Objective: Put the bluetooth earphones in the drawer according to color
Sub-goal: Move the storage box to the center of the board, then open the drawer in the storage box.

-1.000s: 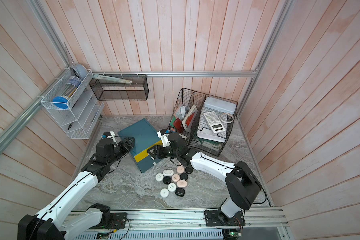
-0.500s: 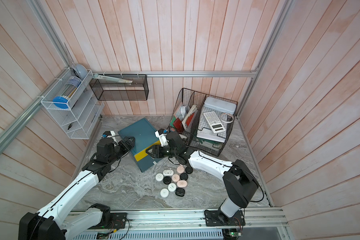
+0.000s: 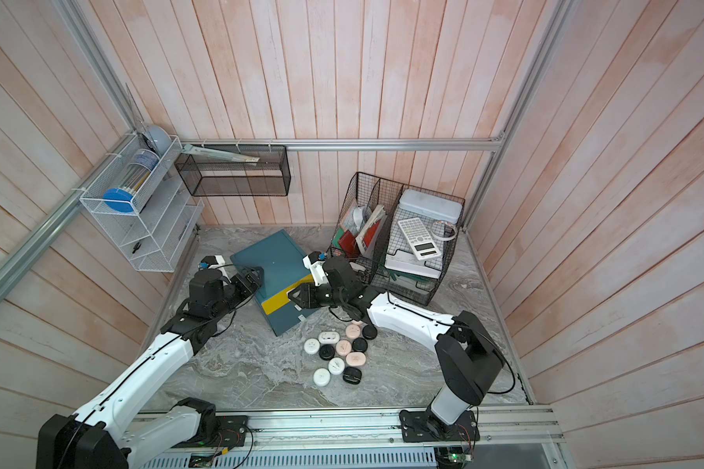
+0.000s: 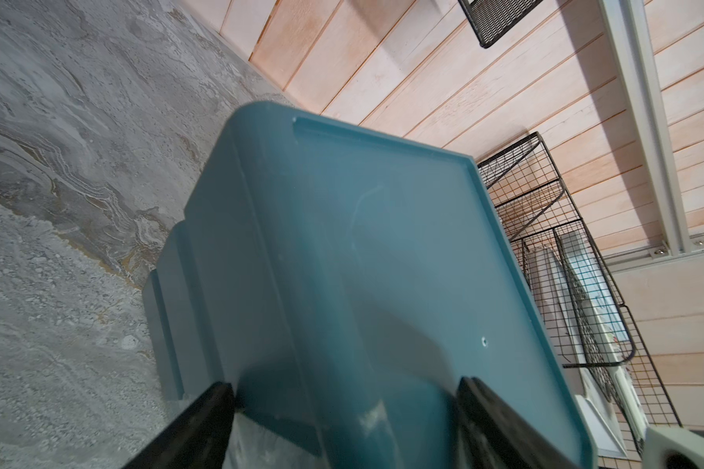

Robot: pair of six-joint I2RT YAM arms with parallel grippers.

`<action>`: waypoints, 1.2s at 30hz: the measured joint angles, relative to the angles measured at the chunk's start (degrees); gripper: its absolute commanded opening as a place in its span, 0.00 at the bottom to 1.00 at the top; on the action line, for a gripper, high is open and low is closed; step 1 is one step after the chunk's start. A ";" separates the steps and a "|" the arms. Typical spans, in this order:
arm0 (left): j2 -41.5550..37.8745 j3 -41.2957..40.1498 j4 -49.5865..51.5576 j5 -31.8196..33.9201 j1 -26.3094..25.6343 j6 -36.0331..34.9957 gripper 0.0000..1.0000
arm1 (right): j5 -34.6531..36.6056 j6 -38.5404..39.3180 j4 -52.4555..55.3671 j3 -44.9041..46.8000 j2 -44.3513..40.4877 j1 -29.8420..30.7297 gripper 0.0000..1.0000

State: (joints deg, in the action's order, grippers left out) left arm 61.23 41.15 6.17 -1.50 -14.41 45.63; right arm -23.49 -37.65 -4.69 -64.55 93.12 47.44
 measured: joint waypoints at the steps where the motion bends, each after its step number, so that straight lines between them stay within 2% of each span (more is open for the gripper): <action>1: 0.07 0.00 -0.07 0.22 -0.04 -0.02 0.90 | 0.04 0.00 0.00 0.02 0.00 0.02 0.41; 6: 0.46 0.20 -0.26 0.87 -0.04 -0.37 0.90 | 0.96 -0.04 -0.44 2.82 -2.12 0.11 0.41; 9: 0.96 0.61 -0.22 1.31 -0.04 -0.44 0.90 | 1.20 -0.02 -0.46 4.26 -3.96 0.11 0.50; 13: 1.22 0.68 -0.50 1.55 0.02 -0.44 0.90 | 1.29 -0.42 -1.31 4.46 -4.76 0.11 0.70; 19: 1.81 0.72 -1.22 1.79 0.09 -0.44 0.90 | 1.33 -1.49 -1.31 2.97 -3.39 0.11 0.82; 23: 2.36 0.81 -1.88 1.79 0.17 -0.50 0.90 | 1.57 -1.84 -1.53 2.51 -2.80 0.11 0.83; 30: 2.95 0.81 -2.82 1.70 0.26 -0.61 0.90 | 4.35 -3.93 -2.19 2.51 -2.43 0.24 0.74; 36: 3.54 0.81 -3.72 1.42 0.28 -0.61 0.90 | 6.56 -5.79 -2.10 0.63 -1.33 1.18 0.71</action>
State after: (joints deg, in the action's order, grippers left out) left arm 64.77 41.95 2.46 -0.08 -14.13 45.01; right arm -16.93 -43.44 -6.79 -63.92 91.79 48.62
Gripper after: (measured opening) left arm 0.902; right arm 0.710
